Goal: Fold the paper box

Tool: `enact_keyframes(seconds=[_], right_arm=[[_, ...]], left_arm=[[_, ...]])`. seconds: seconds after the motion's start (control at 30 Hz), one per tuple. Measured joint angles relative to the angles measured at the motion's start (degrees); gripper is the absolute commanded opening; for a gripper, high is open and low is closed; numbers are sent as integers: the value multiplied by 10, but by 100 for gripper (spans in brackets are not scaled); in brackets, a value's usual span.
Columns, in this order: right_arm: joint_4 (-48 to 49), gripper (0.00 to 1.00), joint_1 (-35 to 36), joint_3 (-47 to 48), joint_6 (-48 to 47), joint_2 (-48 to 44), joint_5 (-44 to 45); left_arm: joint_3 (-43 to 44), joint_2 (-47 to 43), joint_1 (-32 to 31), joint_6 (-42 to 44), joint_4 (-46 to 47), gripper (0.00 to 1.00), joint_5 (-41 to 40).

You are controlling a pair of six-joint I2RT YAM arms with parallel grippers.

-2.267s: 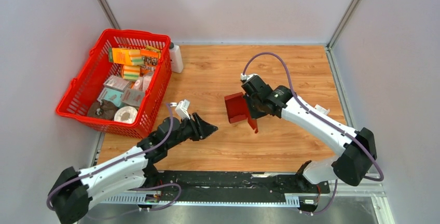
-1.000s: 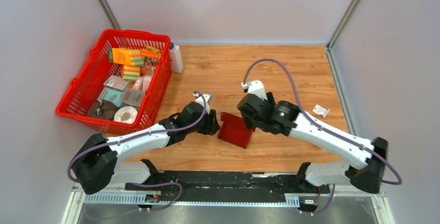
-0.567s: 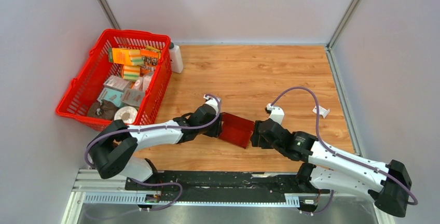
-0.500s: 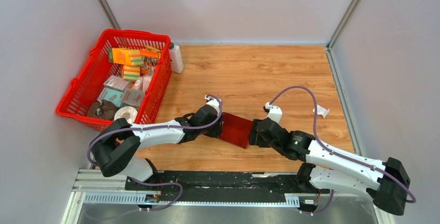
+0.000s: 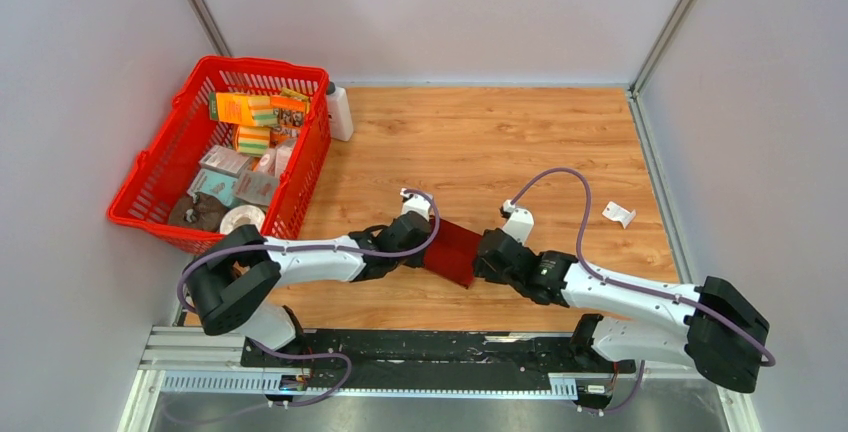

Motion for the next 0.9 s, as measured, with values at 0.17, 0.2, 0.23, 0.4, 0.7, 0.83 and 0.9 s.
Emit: enact_keyframes(seconds=[0.17,0.2,0.23,0.4,0.7,0.83,0.9], right_arm=[[3,48,0,-10,16,3,0],[3,49,0,-12,17,3,1],[3,49,0,-12,17,3,2],[7,47,0,-20,17,-3,11],[85,42,0,-52,-7,-11,31],[151,43,0,-71,-30,2,31],[174,43,0,-72,-41,14,31]], left_arm=[[0,1,-17,-21,-2,7,-42],[0,1,-21,-27,-2,5,-52],[0,1,-25,-32,-3,2,-62],[-2,1,-43,-67,-9,0,-106],[1,8,-54,-137,-34,0,-156],[5,12,-54,-164,-42,0,-166],[5,12,-56,-172,-44,0,-169]])
